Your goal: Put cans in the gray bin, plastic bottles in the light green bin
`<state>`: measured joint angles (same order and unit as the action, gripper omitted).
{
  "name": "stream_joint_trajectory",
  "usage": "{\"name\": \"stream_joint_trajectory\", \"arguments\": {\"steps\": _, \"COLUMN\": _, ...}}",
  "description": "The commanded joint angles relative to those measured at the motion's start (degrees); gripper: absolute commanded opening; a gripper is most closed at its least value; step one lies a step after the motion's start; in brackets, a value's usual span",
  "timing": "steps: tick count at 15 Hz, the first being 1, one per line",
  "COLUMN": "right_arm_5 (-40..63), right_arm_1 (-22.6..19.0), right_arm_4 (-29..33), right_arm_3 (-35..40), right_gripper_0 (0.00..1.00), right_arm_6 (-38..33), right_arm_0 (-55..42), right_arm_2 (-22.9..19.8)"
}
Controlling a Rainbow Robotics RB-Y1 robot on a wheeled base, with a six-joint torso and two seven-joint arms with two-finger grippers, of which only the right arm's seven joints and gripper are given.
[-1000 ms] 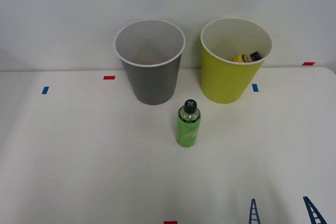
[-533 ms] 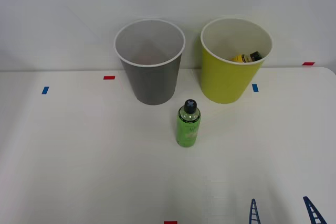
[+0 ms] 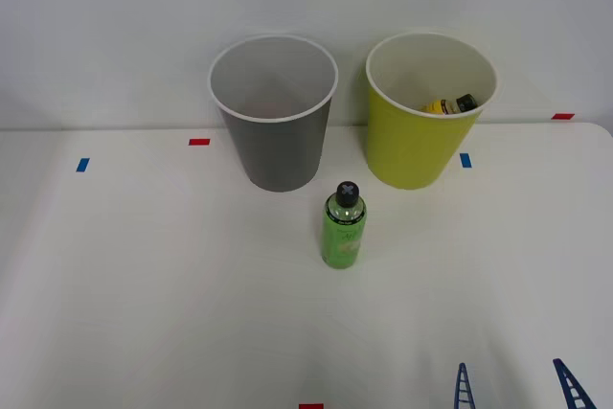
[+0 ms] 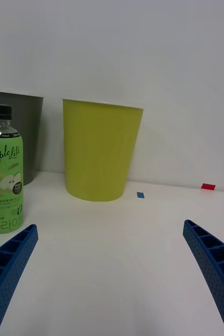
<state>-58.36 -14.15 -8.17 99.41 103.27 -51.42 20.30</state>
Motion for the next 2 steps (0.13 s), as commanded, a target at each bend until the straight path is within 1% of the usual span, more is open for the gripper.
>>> {"name": "stream_joint_trajectory", "arguments": {"steps": 1, "right_arm_5": 0.0, "right_arm_1": 0.0, "right_arm_4": 0.0, "right_arm_3": 0.0, "right_gripper_0": 0.96, "right_arm_6": 0.0, "right_arm_0": 0.0, "right_arm_2": 0.0}}
{"name": "stream_joint_trajectory", "arguments": {"steps": 2, "right_arm_5": 0.0, "right_arm_1": 0.0, "right_arm_4": 0.0, "right_arm_3": 0.0, "right_gripper_0": 0.96, "right_arm_6": 0.0, "right_arm_0": 0.0, "right_arm_2": 0.0}}
